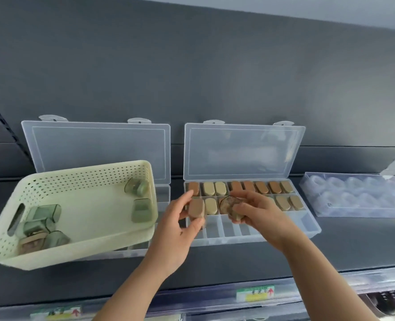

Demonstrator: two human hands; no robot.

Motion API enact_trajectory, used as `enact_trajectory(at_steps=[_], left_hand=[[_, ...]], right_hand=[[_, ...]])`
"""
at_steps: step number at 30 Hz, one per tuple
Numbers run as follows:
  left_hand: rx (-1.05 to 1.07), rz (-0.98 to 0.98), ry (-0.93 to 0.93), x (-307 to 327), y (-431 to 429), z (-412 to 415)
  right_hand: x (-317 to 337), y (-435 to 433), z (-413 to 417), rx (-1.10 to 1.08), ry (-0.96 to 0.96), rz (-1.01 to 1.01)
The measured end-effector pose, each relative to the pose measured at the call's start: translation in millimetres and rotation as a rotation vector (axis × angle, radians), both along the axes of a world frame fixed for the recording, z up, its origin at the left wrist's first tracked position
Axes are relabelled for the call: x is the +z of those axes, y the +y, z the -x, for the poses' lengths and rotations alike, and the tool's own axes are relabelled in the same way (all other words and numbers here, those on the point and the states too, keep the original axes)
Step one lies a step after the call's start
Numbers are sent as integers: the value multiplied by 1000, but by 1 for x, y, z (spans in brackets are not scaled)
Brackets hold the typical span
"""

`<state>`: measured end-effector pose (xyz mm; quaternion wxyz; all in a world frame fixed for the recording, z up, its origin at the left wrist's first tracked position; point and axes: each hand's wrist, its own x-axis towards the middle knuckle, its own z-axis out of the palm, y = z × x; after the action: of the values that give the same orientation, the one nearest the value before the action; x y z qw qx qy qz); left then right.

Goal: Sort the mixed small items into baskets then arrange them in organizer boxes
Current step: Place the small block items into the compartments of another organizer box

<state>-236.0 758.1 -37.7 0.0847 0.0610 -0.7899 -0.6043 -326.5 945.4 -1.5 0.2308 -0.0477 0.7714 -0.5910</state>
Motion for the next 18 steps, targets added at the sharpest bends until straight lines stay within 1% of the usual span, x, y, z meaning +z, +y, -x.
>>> enact_trajectory(at_steps=[1,3,6,8,11,15,18], left_hand=[[25,113,-9,-8,4,2],[59,276,-10,-20,11,7],[99,441,-26,-30,17,15],[113,475,-68,-34,19,17],[121,448,-152,-34,20,20],[83,447,-264,-31,17,21],[56,433,-304,-31,15,21]], right_hand=[[-3,5,1,26,11,-28],[-8,11,3,74,39,-58],[-14,16,6,108,76,-49],[-19,18,10,112,88,-67],[-26,17,14,128,109,-133],[-32,12,15,217,275,-309],[-36,5,14,291,373,-352]])
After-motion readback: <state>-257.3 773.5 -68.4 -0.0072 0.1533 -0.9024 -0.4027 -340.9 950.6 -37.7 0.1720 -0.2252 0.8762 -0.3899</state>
